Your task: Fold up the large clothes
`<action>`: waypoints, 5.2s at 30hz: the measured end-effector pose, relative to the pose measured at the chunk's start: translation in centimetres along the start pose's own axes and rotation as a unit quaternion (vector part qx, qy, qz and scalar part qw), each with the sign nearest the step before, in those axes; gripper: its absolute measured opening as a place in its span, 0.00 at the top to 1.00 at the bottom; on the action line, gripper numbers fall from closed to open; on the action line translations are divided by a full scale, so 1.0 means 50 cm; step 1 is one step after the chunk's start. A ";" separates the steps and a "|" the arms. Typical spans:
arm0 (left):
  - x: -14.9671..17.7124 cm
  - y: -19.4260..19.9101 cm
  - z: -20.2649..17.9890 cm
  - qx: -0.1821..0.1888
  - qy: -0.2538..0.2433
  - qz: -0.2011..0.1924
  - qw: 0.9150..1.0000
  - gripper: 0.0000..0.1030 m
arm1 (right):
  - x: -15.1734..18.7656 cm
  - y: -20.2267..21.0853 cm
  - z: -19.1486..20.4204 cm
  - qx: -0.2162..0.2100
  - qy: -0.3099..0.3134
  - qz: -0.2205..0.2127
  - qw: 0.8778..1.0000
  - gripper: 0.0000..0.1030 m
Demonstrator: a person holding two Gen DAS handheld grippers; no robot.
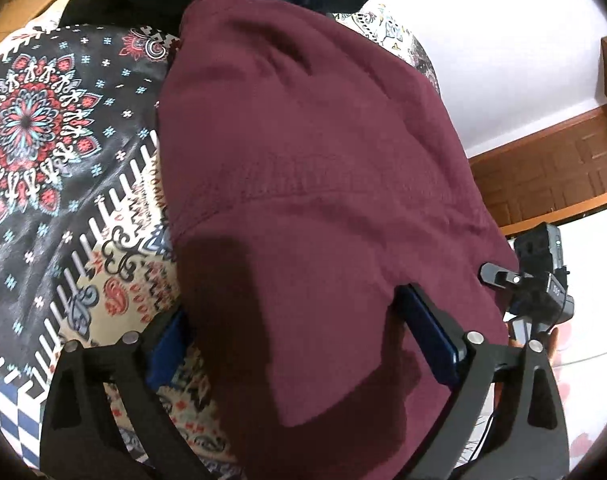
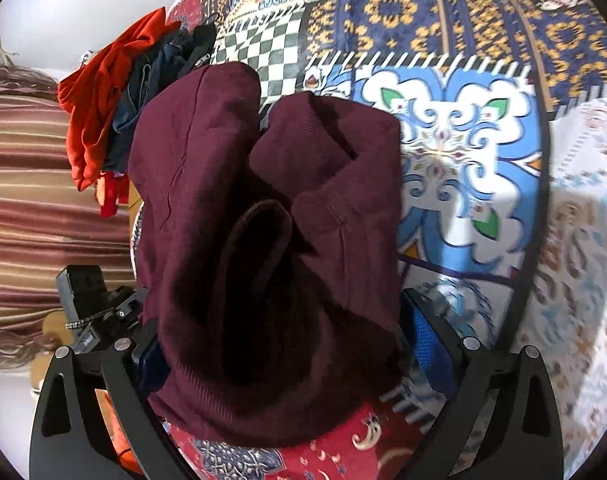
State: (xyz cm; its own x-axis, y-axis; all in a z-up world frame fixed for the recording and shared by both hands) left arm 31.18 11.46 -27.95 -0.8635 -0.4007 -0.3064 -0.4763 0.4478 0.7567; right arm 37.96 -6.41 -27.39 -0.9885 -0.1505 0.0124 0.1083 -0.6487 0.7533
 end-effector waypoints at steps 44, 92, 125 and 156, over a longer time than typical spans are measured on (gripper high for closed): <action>-0.192 0.442 -0.236 0.034 -0.204 -0.184 0.961 0.65 | 0.044 0.248 0.393 -0.045 0.141 -0.143 0.979 0.61; -0.478 0.432 0.053 -0.237 -0.175 -0.186 0.937 0.49 | -0.199 0.064 0.537 0.086 0.187 -0.222 0.953 0.38; 0.079 0.788 -0.296 -0.227 -0.277 -0.523 0.774 0.10 | 0.329 0.337 0.655 0.044 0.364 -0.562 0.741 0.13; 0.092 0.752 -0.283 -0.229 -0.269 -0.519 0.779 0.00 | 0.316 0.305 0.619 0.073 0.346 -0.547 0.759 0.00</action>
State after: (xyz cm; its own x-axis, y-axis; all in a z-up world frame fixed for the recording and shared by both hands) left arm 11.64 15.14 7.25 -0.0571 0.0911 -0.9942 -0.9610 -0.2749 0.0300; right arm 20.72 4.39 4.64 -0.1820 0.0294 -0.9829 -0.8002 -0.5853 0.1307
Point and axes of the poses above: each gripper's, at about its wrist camera, not at the fingertips, and y roughly against the way its jaws point, z to its left, x to its underside, the point moved 6 cm from there along -y, roughly the way its jaws point, and after that the axes turned 6 degrees about -y, right-handed, at the moved point
